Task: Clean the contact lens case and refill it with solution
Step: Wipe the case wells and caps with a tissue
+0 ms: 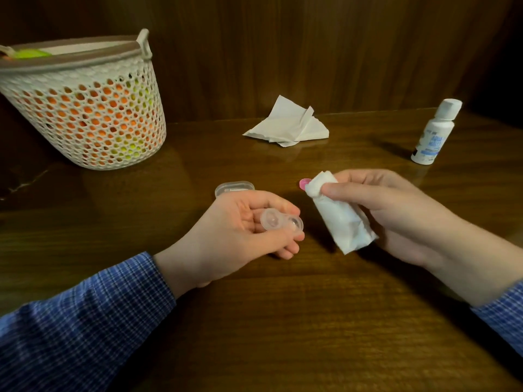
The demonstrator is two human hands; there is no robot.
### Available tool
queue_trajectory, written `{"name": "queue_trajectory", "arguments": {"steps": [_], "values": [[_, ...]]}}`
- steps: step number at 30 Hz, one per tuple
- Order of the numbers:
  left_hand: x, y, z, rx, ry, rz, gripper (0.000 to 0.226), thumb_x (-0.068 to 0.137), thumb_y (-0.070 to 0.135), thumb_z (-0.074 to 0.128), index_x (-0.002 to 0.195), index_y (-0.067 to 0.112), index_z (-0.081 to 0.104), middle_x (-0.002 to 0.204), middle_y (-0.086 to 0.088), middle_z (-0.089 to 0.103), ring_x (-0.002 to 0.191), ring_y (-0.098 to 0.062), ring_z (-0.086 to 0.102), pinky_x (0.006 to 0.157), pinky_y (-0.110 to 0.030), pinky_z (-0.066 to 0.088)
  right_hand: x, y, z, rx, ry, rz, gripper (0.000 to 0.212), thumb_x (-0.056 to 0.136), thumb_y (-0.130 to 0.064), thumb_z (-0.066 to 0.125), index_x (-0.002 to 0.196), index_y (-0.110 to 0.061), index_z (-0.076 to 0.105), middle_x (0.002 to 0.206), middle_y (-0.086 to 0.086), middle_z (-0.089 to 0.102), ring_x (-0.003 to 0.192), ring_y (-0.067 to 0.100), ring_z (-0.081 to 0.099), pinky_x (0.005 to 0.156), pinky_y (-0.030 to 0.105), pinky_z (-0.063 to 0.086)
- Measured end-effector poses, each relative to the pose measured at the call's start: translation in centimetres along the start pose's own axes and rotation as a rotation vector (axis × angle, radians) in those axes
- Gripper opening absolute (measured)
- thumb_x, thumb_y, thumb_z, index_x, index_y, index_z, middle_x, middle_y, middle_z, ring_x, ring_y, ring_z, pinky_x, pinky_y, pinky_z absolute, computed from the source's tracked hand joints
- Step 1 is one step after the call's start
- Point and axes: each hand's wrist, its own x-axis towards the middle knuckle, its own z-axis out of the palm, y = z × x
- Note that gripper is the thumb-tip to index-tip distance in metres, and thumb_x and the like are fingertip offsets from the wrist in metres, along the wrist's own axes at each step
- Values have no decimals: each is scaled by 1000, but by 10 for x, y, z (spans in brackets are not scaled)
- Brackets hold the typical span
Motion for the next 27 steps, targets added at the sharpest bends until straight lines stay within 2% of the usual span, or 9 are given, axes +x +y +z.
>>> {"name": "queue_trajectory", "arguments": {"steps": [3,5,9,14,17,19,21,24,27], "values": [[1,-2,-1,43,40,36,27,94,7,69,120,14,70,102,-6,80,90,-24,78,75,-30,63,-6,7,3,-412,191,-520,13,79,-36,81,85,-25,76,82,-6,73,73,9,67,60,16,52],[1,-2,-1,61,54,35,29,94,6,68,122,14,68,99,-6,80,87,-23,78,73,-29,63,-8,13,6,-520,167,-649,9,86,-32,74,90,-25,74,87,-6,72,80,13,67,66,18,54],[0,-4,4,161,65,42,30,95,6,68,123,17,67,91,-4,79,79,-18,78,71,-30,64,-7,22,16,-542,91,-663,5,89,-25,73,94,-23,73,89,-8,71,84,16,68,70,22,56],[-2,5,10,135,115,23,29,96,4,66,123,12,65,96,-5,79,86,-20,78,77,-34,64,-3,28,20,-447,86,-577,11,87,-16,78,94,-23,74,95,-8,69,75,15,71,60,24,57],[3,18,13,-215,64,-188,33,103,10,52,133,1,58,113,-24,74,102,-39,73,79,-40,63,-2,25,19,-523,136,-657,13,84,-17,79,96,-22,76,98,-10,71,89,14,71,72,25,60],[5,24,11,-464,31,-316,39,103,15,45,137,-2,54,115,-32,68,96,-43,71,73,-37,61,-2,23,18,-561,145,-711,13,85,-18,78,97,-20,77,99,-10,71,93,14,70,76,25,61],[6,24,9,-523,-10,-328,43,98,15,50,138,2,54,110,-25,68,84,-30,70,67,-33,61,-3,21,17,-576,148,-733,13,86,-21,77,99,-19,77,99,-10,71,94,15,70,75,26,61],[8,16,4,-521,-105,-316,48,91,14,66,136,4,56,100,-10,72,78,-19,65,64,-28,53,-4,19,16,-569,146,-739,11,88,-26,75,98,-24,77,98,-13,71,94,15,70,73,24,60],[10,7,-3,-498,-206,-279,38,92,15,55,129,7,62,95,1,74,82,-13,62,68,-25,47,-4,17,15,-558,131,-736,10,88,-27,74,97,-24,77,96,-14,71,93,15,69,73,22,58]]}}
